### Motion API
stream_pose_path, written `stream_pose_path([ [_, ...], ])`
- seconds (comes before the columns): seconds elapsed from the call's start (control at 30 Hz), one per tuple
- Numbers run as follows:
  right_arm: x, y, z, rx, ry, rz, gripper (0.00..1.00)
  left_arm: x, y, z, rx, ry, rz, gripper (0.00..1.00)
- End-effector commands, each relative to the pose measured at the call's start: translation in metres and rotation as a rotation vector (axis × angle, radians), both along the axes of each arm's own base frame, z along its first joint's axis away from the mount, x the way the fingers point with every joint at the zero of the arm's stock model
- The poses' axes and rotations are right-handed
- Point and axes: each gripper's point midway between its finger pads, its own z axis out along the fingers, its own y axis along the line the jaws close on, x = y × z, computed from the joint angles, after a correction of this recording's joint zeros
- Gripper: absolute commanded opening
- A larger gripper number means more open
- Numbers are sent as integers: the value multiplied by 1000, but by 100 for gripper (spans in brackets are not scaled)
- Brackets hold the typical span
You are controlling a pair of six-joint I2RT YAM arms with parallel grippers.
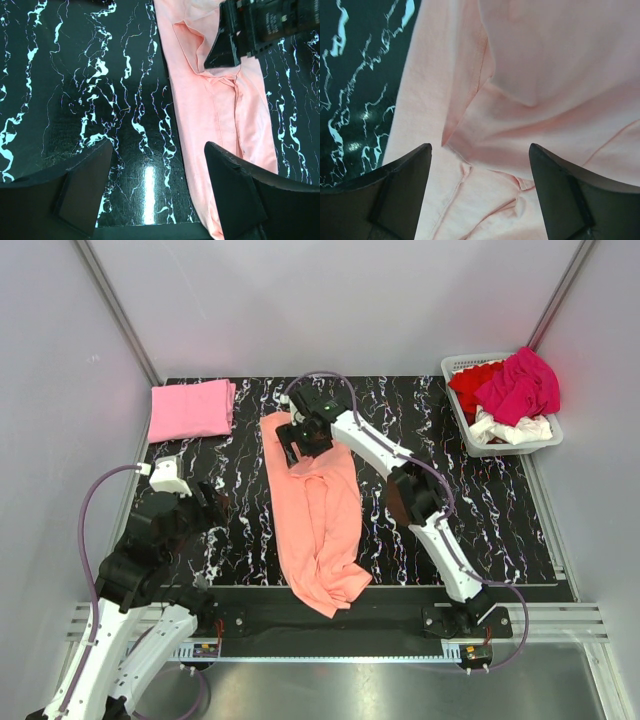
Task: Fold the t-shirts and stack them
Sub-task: Fold the tshirt
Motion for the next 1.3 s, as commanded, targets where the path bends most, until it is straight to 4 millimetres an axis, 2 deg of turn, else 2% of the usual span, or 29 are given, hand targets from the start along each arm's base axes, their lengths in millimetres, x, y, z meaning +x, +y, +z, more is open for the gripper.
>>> stream_pose_path([
  [0.0,35,-6,72,63,-190,-108,86,7,1,7,-6,-38,21,81],
  [0.03,42,-11,73,48,-207,-138,86,7,1,7,-6,-38,21,81],
  [0.1,53,-25,55,-18,-202,-210,85,7,1,7,-5,-38,19,81],
  [0.13,62,-33,57,-22,-209,-245,84,7,1,6,-6,-36,20,81],
  [0.17,66,-39,45,-42,-192,-269,82,7,1,6,-5,-36,19,81],
  [0.23,73,-48,36,-43,-170,-319,78,7,1,6,-5,-36,18,81],
  [0.37,78,-48,16,-40,-147,-345,68,7,0,6,-4,-31,16,81],
  [0.53,81,-37,1,-5,-118,-357,61,9,-1,5,-3,-26,15,81],
  [0.57,80,-34,-9,-6,-98,-359,60,9,-1,4,0,-23,14,81],
  [0.7,77,-23,-23,2,-86,-349,60,8,1,5,-1,-25,21,81],
  [0.87,91,-33,-47,-25,-92,-427,61,9,1,3,1,-19,23,81],
  [1.0,114,-58,-68,46,-3,-571,58,10,1,2,5,-11,28,81],
  [1.07,130,-83,-80,66,30,-664,57,10,1,1,8,-7,27,81],
  [1.1,139,-90,-76,81,25,-695,57,11,1,1,8,-4,28,81],
  [1.13,152,-112,-80,71,10,-756,57,11,1,0,8,-3,28,81],
  [1.2,167,-126,-76,108,-1,-818,57,11,0,0,9,0,26,81],
  [1.23,177,-142,-76,116,-12,-861,56,11,0,0,9,0,26,81],
  [1.27,185,-145,-73,138,-25,-885,56,11,0,0,9,0,26,81],
])
